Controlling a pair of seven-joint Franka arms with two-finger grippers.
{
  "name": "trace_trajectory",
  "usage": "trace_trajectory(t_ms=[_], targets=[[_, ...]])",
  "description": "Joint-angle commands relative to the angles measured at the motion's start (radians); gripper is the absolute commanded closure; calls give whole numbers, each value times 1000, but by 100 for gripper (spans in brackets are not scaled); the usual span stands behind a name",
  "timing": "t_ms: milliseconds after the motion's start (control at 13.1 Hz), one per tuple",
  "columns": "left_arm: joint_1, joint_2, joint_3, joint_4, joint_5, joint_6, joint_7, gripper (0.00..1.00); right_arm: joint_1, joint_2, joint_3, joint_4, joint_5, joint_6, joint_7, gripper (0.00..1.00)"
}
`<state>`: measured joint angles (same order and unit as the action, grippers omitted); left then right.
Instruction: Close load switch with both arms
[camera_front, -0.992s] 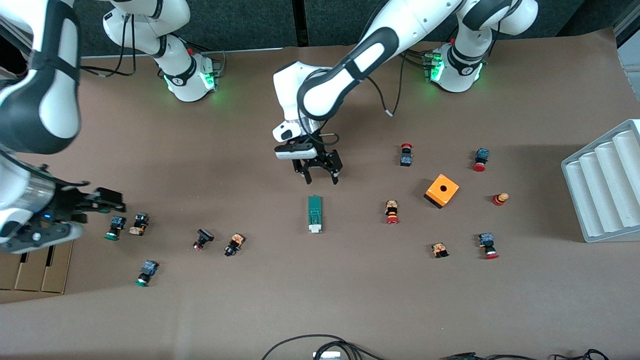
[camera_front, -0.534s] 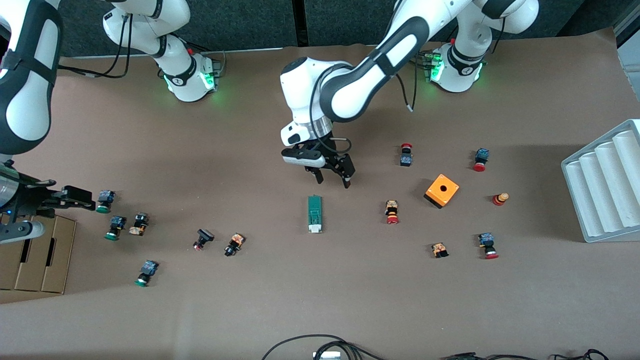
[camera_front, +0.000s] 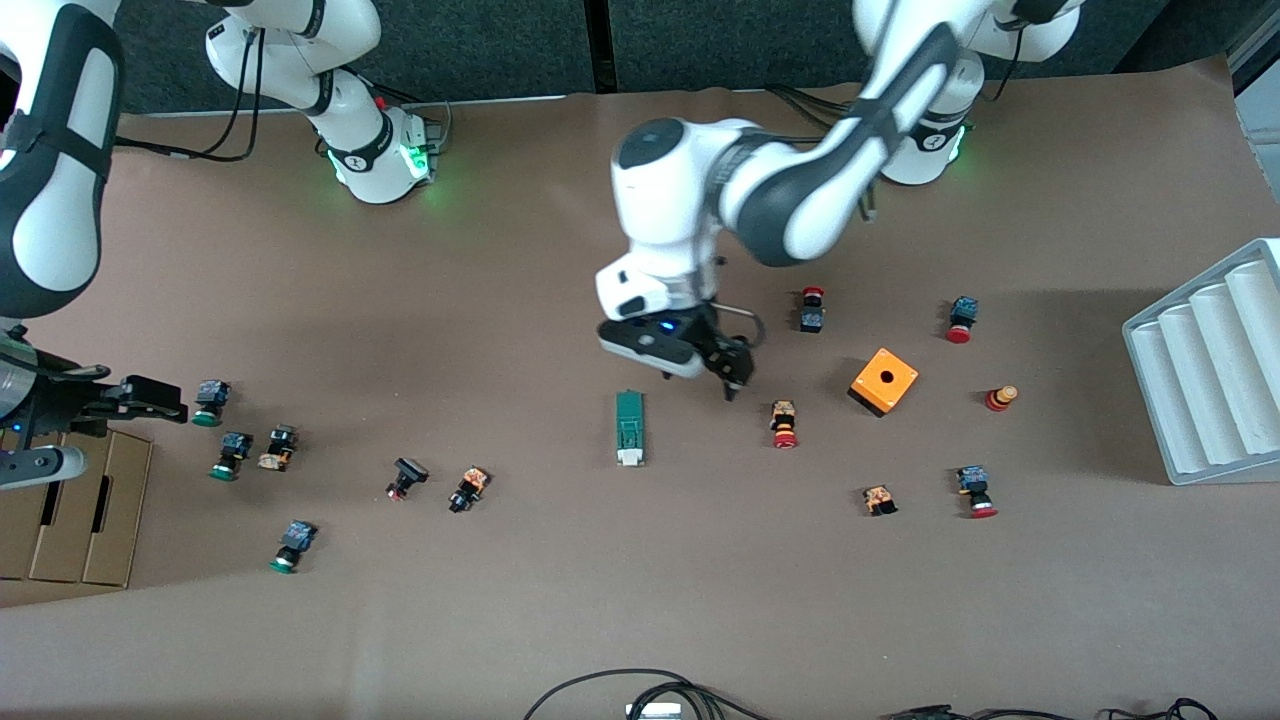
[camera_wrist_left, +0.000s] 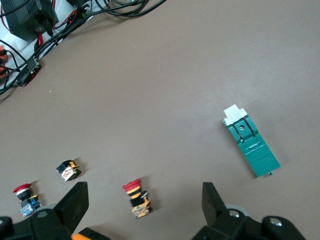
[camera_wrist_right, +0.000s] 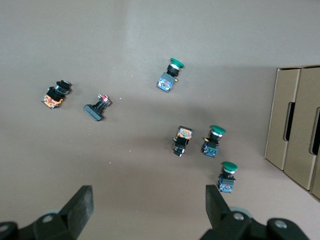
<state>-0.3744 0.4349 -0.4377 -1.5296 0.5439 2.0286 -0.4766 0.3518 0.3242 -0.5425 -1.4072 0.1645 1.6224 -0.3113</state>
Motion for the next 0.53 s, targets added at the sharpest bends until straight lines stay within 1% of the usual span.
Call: trace_trajectory(t_ms=[0,76,153,229,382,458], targets=[[127,-85,-9,-11,-201,-8,169,0,-271,-36,351,-24,-119,-6,55,0],[167,-109,-9,-7,-276,-23,196,0,-375,-42,495,-24,-182,-6,128,0],[205,-123,-9,0,-336,-62,205,0,-448,-56,582,-27,-204,4,237,0],[247,-128,-9,26,-393,-123,205,0,-483,-75,614,-33,-200,8,317,0],[288,-128,-7,92,-473,-270,205,0,-485,-108,615,-51,-183,8,354,0],[302,-128,-7,103,-475,-324,207,0,-482,-119,615,-61,-169,10,357,0]])
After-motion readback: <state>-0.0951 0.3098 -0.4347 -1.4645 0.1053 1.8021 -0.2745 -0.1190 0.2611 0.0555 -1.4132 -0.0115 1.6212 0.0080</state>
